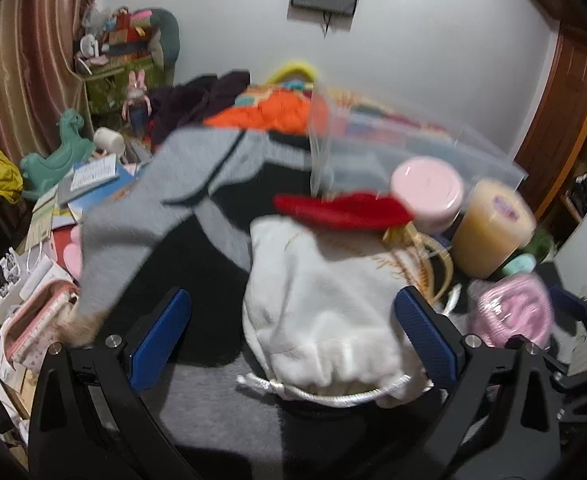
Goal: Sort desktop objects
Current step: 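Grasp the white drawstring pouch with the left gripper while the right grasps the bagged pink rope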
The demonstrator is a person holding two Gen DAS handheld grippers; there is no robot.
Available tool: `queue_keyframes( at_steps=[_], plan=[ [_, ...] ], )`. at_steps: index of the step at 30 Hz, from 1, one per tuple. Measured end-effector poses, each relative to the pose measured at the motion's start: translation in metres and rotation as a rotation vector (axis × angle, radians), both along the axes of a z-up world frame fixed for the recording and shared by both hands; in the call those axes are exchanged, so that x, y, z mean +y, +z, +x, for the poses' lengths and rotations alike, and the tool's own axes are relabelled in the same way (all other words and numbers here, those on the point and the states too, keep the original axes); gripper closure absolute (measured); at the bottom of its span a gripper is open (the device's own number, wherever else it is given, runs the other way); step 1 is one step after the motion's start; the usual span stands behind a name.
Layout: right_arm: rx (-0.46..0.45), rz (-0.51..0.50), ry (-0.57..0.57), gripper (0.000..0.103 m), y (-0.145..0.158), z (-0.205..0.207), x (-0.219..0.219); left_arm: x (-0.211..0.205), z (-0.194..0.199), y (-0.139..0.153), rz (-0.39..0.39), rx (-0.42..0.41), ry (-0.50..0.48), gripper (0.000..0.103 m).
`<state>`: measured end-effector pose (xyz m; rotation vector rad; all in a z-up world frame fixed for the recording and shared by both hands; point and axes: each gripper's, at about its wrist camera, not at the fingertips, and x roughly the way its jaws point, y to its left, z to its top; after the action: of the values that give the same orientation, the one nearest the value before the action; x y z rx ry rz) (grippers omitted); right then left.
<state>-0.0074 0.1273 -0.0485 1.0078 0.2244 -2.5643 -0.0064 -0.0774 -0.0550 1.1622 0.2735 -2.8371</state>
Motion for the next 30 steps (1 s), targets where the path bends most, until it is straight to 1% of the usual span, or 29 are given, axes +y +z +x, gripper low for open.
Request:
queue_keyframes(
  at_steps=[2,6,12,16,18,21,23,25,30],
  plan=[
    [-0.001,0.003,0.001,0.000,-0.004,-0.001,-0.002,0.002,-0.001,-0.004,-0.005,0.001,-0.003,0.000],
    [-0.017,-0.024,0.002,0.000,-0.006,-0.004,0.002,0.009,-0.001,-0.002,-0.043,-0.004,-0.005,0.000],
    [-0.045,-0.054,0.013,0.000,-0.009,-0.003,0.006,0.020,-0.009,-0.005,-0.052,-0.026,-0.021,0.000],
    [-0.037,-0.049,0.038,0.000,-0.009,0.002,0.000,0.035,-0.016,-0.009,-0.111,-0.033,-0.041,0.000],
    [-0.042,-0.055,0.044,0.000,-0.009,0.001,-0.001,0.037,-0.019,-0.008,-0.105,-0.034,-0.052,0.000],
    [-0.069,-0.082,0.056,0.000,-0.010,0.000,0.003,0.031,-0.029,-0.010,-0.065,-0.046,-0.074,0.000],
    [-0.080,-0.095,0.057,0.000,-0.011,0.000,0.002,0.034,-0.033,-0.009,-0.072,-0.054,-0.078,0.000],
    [-0.072,-0.089,0.056,0.000,-0.011,0.001,0.001,0.039,-0.037,-0.010,-0.092,-0.052,-0.084,0.000],
    [-0.057,-0.088,0.058,0.000,-0.013,0.003,-0.004,0.043,-0.041,-0.013,-0.094,-0.036,-0.081,0.000]
  ],
)
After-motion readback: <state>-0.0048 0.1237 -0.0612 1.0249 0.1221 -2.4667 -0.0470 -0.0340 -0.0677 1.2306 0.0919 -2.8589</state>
